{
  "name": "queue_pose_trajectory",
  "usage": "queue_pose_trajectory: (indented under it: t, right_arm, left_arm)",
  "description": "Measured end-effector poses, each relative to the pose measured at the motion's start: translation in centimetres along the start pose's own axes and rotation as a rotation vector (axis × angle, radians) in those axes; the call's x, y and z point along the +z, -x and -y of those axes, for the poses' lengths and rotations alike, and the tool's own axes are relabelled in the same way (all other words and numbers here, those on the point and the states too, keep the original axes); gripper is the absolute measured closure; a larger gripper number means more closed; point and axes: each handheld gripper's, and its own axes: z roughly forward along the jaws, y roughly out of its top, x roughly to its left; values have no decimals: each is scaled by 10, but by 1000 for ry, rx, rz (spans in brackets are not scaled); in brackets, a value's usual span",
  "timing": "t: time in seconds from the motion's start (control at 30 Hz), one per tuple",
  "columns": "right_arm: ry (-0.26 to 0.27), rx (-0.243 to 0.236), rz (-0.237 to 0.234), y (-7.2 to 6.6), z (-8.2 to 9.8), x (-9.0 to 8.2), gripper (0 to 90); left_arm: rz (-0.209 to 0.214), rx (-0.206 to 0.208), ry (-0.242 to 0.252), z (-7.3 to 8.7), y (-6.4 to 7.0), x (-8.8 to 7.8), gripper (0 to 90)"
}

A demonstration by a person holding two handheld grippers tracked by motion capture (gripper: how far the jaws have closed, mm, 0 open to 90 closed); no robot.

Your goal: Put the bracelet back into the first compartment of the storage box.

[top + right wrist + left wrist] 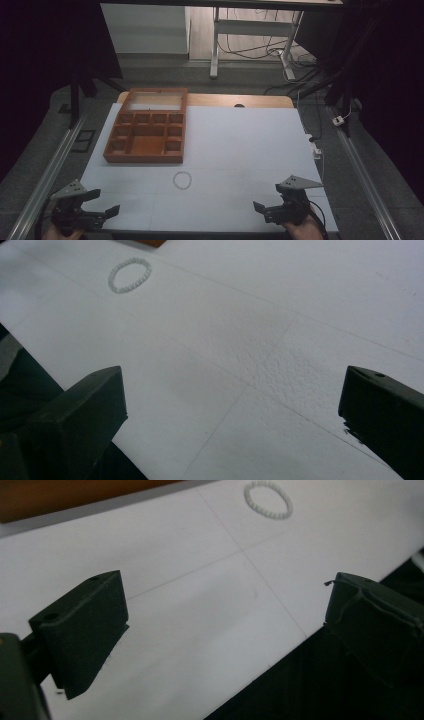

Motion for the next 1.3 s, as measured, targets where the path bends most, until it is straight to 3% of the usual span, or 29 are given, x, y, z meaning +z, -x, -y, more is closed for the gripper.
queue_pose_trajectory:
  t: [0.17,0.33,0.73,1.13,1.3]
  right_arm:
    - [-29,-34,8,-4,-1,3,0]
    - [-43,-48,1,-4,-1,4,0]
    - [-43,-61,-8,-5,-2,5,0]
    - [-54,-78,-5,-8,-2,6,0]
    - [-63,-77,-5,-8,-3,6,0]
  left_arm:
    - [-26,39,-22,-2,4,4,30]
    - [-16,58,-47,-3,5,6,22]
    - [16,53,-37,-2,3,4,19]
    - [15,57,-42,-2,4,5,17]
    - [39,52,-31,-4,4,5,7]
